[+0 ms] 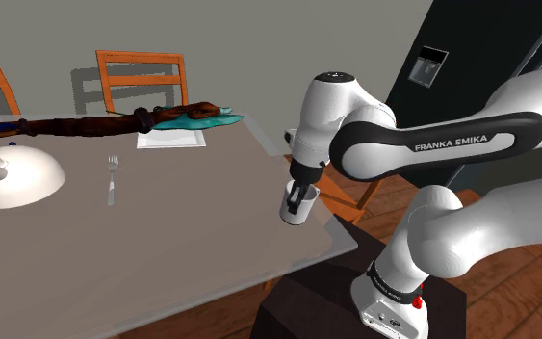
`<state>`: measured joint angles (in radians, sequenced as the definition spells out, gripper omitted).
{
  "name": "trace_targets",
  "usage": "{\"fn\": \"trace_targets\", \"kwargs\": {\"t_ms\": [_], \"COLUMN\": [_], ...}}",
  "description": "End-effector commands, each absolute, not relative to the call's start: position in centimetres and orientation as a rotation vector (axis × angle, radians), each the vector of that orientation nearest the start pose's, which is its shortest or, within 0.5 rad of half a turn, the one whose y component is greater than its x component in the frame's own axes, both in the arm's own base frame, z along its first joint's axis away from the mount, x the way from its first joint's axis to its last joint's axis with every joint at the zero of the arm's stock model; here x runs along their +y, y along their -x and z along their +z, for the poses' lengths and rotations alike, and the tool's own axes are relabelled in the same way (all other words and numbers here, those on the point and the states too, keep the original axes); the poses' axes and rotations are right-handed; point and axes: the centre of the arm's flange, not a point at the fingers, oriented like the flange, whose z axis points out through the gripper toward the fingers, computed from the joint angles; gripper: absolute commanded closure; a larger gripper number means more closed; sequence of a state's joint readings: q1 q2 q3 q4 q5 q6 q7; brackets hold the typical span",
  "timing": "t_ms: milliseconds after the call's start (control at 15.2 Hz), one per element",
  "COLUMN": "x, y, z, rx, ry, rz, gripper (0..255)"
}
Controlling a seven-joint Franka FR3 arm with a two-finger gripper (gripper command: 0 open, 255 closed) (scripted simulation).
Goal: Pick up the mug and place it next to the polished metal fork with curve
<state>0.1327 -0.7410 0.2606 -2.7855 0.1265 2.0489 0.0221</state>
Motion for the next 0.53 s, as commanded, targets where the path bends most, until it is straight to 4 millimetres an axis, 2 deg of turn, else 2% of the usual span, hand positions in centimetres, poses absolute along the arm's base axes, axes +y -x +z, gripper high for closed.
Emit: {"fn": "trace_targets", "kwargs": {"t_ms": [0, 462], "x": [12.0, 12.0], "y": [-29.3, -29.3], "z": [41.6, 45.3], "rx": [-0.391, -0.391], "ry": [3.181, 3.181], "rz": [-0.005, -0.005], "gripper": [255, 255]}}
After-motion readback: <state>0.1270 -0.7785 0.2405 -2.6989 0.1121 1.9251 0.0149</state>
